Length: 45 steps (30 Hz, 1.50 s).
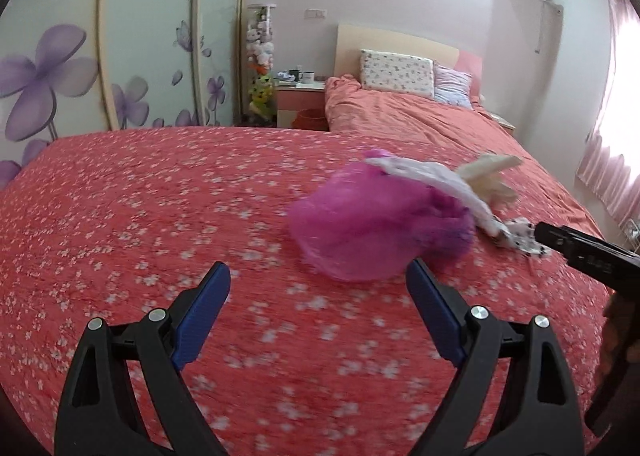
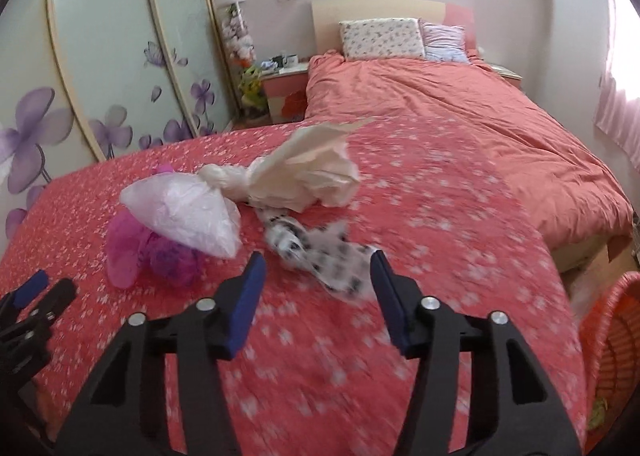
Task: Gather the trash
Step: 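Grasp the dalmatian-print bag with the right tool while the left grasps the pink bag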
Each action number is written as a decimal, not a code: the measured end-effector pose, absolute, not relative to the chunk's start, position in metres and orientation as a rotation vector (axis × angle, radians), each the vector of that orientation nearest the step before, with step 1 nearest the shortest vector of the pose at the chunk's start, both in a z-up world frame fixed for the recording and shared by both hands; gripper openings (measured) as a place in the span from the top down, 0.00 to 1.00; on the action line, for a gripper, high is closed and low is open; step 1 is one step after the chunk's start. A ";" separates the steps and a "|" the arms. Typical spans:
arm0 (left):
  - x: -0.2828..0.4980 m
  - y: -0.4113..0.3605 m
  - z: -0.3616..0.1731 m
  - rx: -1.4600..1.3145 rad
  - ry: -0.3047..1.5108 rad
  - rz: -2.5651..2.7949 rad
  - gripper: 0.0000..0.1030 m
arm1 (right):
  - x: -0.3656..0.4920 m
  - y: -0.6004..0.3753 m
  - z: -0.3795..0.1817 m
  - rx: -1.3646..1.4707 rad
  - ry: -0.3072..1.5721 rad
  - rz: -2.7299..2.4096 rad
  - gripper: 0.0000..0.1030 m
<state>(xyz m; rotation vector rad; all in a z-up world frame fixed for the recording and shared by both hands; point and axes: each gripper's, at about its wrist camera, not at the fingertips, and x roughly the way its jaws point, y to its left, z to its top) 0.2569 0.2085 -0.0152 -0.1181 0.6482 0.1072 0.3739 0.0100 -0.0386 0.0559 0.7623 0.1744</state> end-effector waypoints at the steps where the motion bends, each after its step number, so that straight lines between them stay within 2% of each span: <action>1: 0.258 0.213 -0.015 -0.128 0.650 0.108 0.14 | 0.379 0.014 -0.040 0.049 0.765 0.173 0.50; 7: 0.264 0.217 -0.019 -0.147 0.657 0.080 0.14 | 0.406 0.035 -0.052 0.017 0.811 0.172 0.51; 10: 0.267 0.215 -0.021 -0.146 0.661 0.063 0.14 | 0.415 0.041 -0.060 0.002 0.851 0.178 0.55; 13: 0.269 0.211 -0.023 -0.151 0.663 0.055 0.14 | 0.424 0.045 -0.069 -0.013 0.904 0.171 0.64; 14: 0.270 0.210 -0.023 -0.154 0.660 0.053 0.14 | 0.423 0.044 -0.069 -0.010 0.899 0.169 0.69; 15: 0.271 0.208 -0.023 -0.157 0.657 0.052 0.14 | 0.424 0.042 -0.070 -0.004 0.895 0.171 0.78; 18: 0.273 0.201 -0.021 -0.172 0.654 0.040 0.14 | 0.422 0.035 -0.070 0.016 0.895 0.175 0.82; 32: 0.325 0.145 -0.028 -0.176 0.741 -0.021 0.14 | 0.371 -0.029 -0.069 0.124 0.868 0.152 0.83; 41: 0.349 0.138 -0.039 -0.174 0.805 0.027 0.14 | 0.343 -0.053 -0.064 0.154 0.833 0.144 0.84; 42: 0.351 0.137 -0.041 -0.169 0.812 0.025 0.16 | 0.341 -0.056 -0.064 0.157 0.835 0.140 0.84; 44: 0.354 0.139 -0.043 -0.176 0.830 0.003 0.27 | 0.338 -0.061 -0.064 0.164 0.838 0.134 0.84; 45: 0.354 0.138 -0.043 -0.178 0.832 -0.011 0.36 | 0.336 -0.064 -0.064 0.168 0.839 0.130 0.84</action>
